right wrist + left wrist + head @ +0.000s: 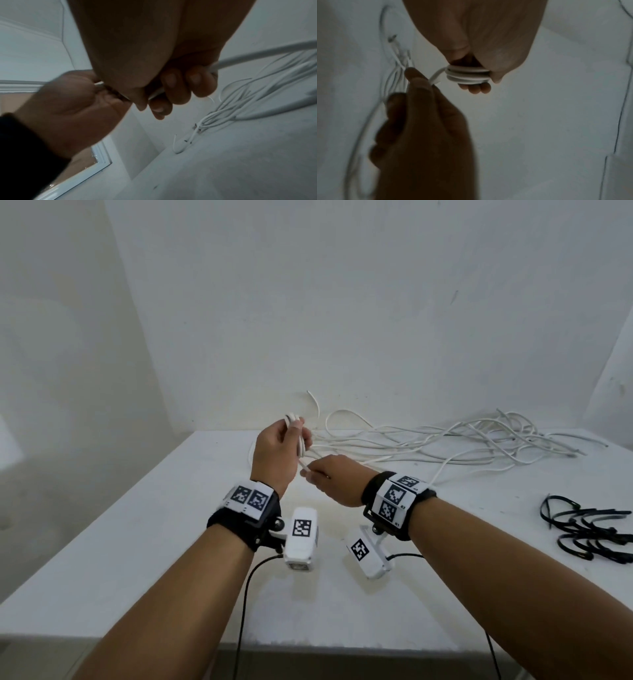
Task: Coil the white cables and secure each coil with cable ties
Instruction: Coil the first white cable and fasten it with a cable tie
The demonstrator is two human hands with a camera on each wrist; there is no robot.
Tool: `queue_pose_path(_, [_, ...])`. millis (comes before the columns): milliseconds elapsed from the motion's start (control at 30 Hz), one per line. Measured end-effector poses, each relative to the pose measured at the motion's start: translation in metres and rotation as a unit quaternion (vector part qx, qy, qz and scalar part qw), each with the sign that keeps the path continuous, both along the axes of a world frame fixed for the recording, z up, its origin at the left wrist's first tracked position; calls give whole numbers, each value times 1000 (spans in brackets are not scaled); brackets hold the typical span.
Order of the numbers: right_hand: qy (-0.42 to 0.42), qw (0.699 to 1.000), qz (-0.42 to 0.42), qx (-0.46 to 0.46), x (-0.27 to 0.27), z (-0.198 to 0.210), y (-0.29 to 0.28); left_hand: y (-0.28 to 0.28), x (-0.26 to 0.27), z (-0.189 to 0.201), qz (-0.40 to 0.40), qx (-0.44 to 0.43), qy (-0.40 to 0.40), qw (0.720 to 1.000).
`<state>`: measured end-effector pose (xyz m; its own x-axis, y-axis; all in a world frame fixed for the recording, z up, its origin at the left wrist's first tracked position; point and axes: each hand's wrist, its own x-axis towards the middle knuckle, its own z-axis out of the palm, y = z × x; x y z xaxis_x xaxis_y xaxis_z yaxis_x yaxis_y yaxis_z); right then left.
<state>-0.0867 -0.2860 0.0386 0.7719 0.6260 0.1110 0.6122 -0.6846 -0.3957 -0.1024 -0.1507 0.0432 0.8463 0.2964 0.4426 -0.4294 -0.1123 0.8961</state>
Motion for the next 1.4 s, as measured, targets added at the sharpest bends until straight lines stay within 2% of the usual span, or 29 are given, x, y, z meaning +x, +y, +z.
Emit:
queue_pose_path(67, [-23, 999, 18, -37, -4, 8, 1, 3, 1, -8, 64, 152, 6, 986])
queue_pose_path(100, [-42, 998, 26, -44, -5, 13, 0, 5, 2, -12, 76, 201, 10, 977])
queue_pose_path(200, [-69, 997, 32, -17, -5, 26, -7, 8, 3, -20, 58, 306, 57, 949])
queue_pose_path(267, [-62, 998, 27, 6, -1, 29, -12, 7, 1, -19, 7, 325, 94, 941])
queue_pose_path(400, [-44, 991, 7, 128, 7, 28, -26, 6, -6, -13, -100, 303, 129, 939])
queue_pose_path(500, [-45, 983, 21, 177, 11, 32, -35, 5, -9, -12, -159, 232, 153, 948])
queue_pose_path(667, [-35, 958, -17, 283, 20, 36, -53, 0, -13, -9, -225, 40, 154, 961])
queue_pose_path(767, [-12, 933, -28, 360, 21, 29, -57, -3, -12, -4, -273, -87, 146, 947])
queue_pose_path(900, [5, 893, -38, 448, 18, 15, -51, -11, -15, 2, -316, -196, 114, 921])
queue_pose_path(1100, [13, 868, -81, 490, 12, -6, -34, -21, -14, -4, -307, -298, 79, 901])
queue_pose_path(1233, [78, 847, -60, 523, -2, -15, -21, -25, -10, -6, -277, -327, 49, 902])
queue_pose_path(1333, [132, 830, -75, 537, -6, -12, -19, -29, -8, -13, -258, -350, 48, 899])
queue_pose_path(1400, [148, 837, -79, 520, -4, -10, -19, -28, -8, -17, -251, -360, 52, 897])
